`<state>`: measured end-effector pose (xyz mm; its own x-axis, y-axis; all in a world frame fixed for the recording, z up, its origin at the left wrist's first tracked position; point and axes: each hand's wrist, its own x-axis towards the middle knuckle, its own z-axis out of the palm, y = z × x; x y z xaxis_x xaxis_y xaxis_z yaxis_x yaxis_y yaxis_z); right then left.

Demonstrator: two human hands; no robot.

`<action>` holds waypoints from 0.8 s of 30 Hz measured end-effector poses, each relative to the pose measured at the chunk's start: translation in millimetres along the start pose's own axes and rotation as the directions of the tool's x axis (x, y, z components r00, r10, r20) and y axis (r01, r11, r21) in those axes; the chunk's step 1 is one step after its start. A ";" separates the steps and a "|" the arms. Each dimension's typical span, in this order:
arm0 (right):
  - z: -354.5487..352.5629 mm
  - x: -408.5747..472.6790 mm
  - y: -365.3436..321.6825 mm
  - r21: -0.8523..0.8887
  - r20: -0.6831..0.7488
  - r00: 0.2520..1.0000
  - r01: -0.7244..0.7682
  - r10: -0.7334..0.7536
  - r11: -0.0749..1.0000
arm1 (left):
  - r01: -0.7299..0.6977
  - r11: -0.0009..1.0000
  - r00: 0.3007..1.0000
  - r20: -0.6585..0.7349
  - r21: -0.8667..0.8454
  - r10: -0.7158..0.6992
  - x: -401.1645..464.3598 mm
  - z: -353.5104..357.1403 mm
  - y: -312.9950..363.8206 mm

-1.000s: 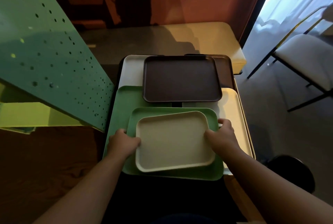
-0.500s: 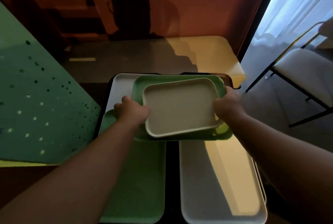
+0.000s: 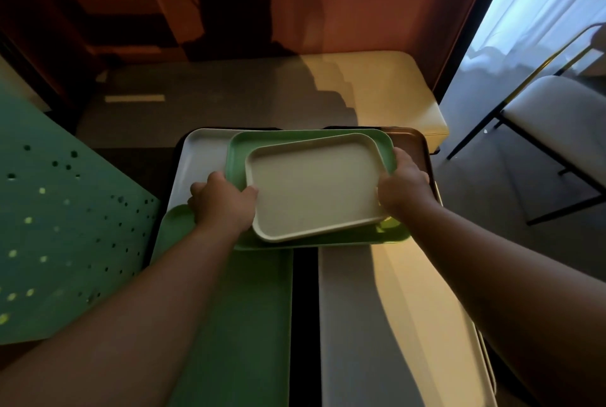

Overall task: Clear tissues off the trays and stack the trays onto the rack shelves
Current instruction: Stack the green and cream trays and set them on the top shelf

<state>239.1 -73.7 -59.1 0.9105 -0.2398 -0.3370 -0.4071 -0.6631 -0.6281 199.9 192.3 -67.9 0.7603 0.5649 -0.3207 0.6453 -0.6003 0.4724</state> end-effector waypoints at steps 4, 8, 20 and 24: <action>6.8 0.7 2.0 0.026 -0.020 1.000 0.006 -0.006 1.000 | -0.038 0.999 0.999 0.034 0.007 0.038 1.6 1.4 -3.3; 8.6 1.0 -5.3 0.014 -0.052 0.998 0.028 -0.027 1.000 | -0.036 0.997 0.996 0.074 -0.070 0.041 -4.3 -0.5 -3.4; -62.1 -59.4 18.2 0.560 0.255 0.904 -0.426 0.342 0.710 | 0.246 0.436 0.953 0.298 -0.866 0.055 -43.0 -50.4 -10.7; -66.5 -84.3 42.9 0.643 0.249 0.860 -0.491 0.445 0.588 | 0.482 0.328 0.872 0.482 -0.812 -0.088 -67.1 -44.8 -5.4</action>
<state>149.7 -129.1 -11.0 0.5837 -0.3247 -0.7442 -0.7327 0.1843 -0.6551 142.1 183.0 -12.2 0.6418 0.2726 -0.7168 0.5177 0.5355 0.6672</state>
